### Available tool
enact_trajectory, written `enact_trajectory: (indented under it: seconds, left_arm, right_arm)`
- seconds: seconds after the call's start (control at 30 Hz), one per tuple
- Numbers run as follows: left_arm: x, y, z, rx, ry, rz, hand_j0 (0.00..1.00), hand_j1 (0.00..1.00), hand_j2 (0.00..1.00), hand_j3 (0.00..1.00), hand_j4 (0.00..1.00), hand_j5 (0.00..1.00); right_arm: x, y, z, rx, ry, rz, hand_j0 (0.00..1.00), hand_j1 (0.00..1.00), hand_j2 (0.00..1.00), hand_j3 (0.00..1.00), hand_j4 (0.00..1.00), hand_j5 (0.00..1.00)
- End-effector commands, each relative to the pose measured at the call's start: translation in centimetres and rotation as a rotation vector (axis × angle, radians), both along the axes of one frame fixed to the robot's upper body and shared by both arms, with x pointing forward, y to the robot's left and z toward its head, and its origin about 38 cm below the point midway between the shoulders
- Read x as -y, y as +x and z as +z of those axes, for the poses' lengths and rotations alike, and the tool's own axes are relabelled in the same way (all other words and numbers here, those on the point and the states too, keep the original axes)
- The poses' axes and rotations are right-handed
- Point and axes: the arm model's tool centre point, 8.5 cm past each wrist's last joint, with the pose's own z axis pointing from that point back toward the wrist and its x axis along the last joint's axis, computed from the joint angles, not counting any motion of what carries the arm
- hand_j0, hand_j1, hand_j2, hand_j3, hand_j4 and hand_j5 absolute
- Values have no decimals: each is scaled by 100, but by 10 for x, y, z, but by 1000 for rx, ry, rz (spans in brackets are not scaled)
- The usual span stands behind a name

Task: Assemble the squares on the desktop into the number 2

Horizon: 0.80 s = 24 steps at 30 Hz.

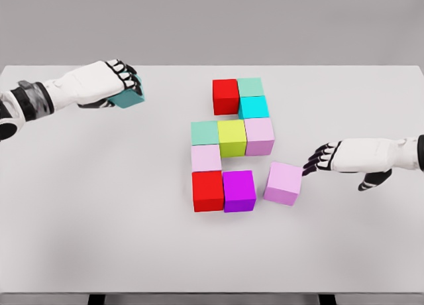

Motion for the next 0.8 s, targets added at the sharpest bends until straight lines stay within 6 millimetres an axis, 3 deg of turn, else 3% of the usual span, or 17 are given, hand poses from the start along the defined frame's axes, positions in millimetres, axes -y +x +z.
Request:
enact_trajectory:
  seconds: [0.0, 0.3, 0.77]
  left_arm:
    - [5, 3, -17, -45, -1, 7, 60, 60, 60, 60, 60, 60]
    - [28, 26, -22, -59, 28, 5, 60, 60, 60, 60, 60, 60]
    - [54, 35, -31, -85, 49, -23, 63, 63, 63, 63, 63, 63]
  right_arm:
    - [-4, 2, 0, 1, 10, 4, 99, 99, 99, 99, 99, 99]
    - [-9, 7, 6, 20, 26, 9, 99, 99, 99, 99, 99, 99]
    - [-2, 21, 11, 47, 27, -31, 99, 99, 99, 99, 99, 99]
